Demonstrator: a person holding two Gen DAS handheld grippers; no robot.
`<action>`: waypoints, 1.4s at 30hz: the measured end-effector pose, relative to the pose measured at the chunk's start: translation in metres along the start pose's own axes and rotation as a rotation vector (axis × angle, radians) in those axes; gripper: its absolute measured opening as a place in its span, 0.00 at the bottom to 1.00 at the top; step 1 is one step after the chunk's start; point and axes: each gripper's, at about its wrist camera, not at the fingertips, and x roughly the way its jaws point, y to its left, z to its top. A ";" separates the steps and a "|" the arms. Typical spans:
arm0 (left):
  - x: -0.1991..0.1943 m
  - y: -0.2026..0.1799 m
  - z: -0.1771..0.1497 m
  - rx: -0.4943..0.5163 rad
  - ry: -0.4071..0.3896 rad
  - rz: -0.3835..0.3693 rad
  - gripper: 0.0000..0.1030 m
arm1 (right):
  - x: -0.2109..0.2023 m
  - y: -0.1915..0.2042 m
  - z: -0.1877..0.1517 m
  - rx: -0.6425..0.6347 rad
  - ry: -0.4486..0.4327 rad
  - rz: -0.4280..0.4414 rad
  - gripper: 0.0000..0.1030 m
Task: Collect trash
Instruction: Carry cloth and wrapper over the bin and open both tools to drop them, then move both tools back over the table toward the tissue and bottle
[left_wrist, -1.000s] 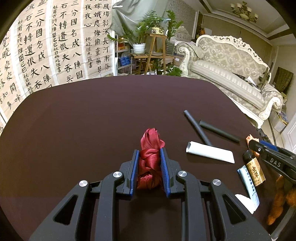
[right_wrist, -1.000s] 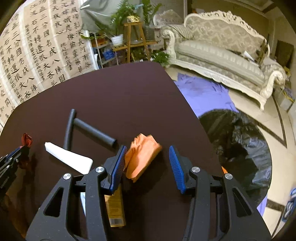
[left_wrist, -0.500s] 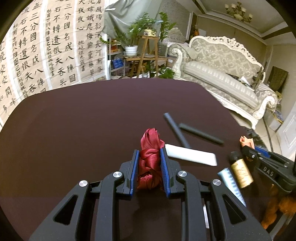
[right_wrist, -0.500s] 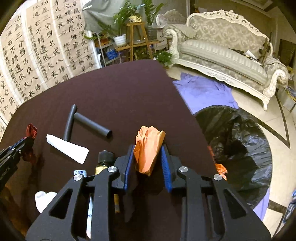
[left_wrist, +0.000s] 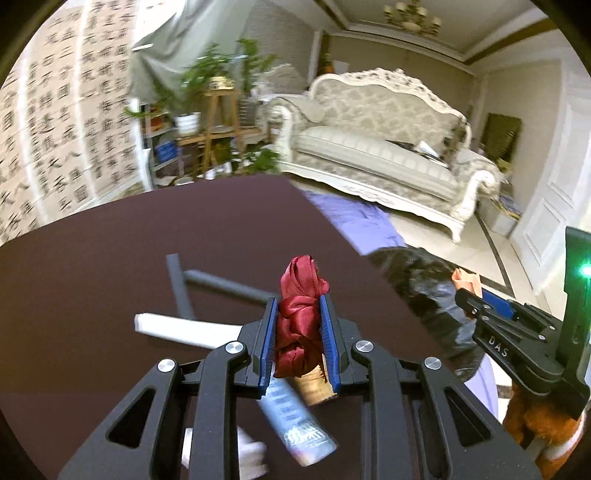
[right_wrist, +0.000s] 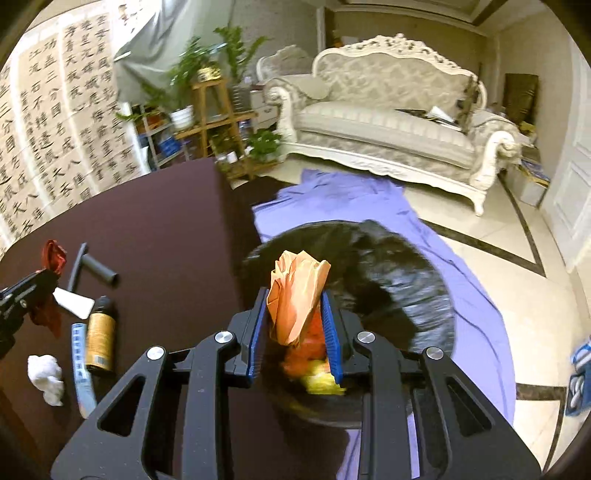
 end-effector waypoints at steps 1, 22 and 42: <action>0.005 -0.007 0.001 0.006 0.004 -0.011 0.23 | 0.000 -0.006 0.001 0.001 -0.007 -0.008 0.26; 0.091 -0.103 0.014 0.152 0.072 -0.029 0.23 | 0.029 -0.067 0.009 0.055 -0.038 -0.032 0.27; 0.080 -0.093 0.016 0.111 0.071 0.012 0.72 | 0.022 -0.071 0.006 0.082 -0.051 -0.079 0.42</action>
